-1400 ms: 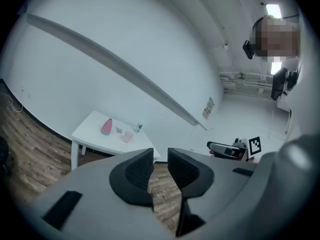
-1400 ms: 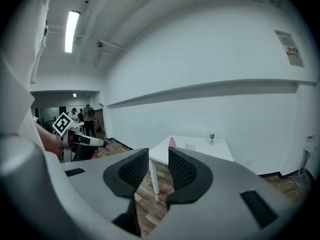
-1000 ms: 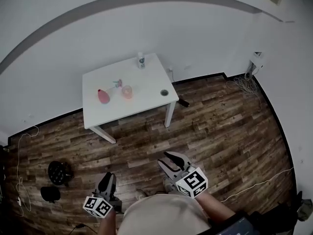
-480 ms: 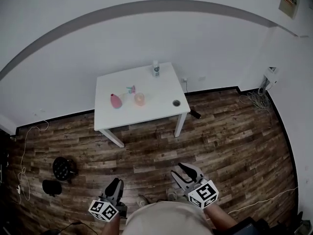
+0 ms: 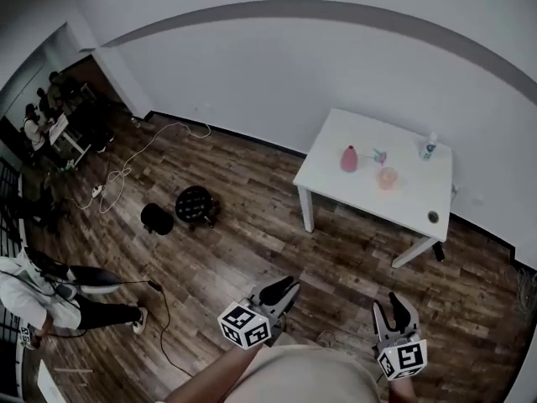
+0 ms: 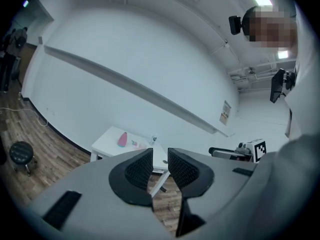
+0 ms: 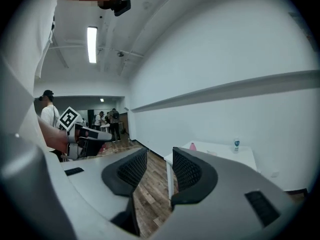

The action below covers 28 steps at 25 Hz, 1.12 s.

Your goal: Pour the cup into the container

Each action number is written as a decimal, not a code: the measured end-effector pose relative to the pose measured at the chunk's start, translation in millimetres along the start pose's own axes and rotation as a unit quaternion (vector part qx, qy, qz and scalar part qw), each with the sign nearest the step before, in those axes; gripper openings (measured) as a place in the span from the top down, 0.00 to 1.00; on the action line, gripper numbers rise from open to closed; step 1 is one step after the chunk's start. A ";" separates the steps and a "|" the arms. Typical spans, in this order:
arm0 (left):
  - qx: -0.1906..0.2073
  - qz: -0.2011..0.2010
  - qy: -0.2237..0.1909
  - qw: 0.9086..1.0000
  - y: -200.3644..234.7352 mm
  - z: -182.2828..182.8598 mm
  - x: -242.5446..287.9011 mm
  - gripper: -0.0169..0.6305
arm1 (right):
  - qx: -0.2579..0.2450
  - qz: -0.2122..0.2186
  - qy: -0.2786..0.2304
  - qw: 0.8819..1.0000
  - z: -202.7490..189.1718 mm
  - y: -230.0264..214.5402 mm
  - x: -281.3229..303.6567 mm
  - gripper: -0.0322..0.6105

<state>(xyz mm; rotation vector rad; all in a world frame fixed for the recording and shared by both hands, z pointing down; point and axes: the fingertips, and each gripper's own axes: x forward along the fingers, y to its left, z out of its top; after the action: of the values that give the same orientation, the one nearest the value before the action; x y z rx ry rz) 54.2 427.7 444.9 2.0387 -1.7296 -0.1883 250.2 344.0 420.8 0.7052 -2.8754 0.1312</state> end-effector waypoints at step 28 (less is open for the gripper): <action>0.022 0.044 -0.015 0.999 3.5 -5.8 1.1 0.82 | -0.021 -0.002 0.022 1.000 -21.3 -35.0 40.1 0.73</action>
<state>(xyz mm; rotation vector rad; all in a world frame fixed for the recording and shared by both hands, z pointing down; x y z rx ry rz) 53.6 427.8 451.7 1.9953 -1.8519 -0.1544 234.7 297.7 450.9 0.6920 -2.8252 0.0838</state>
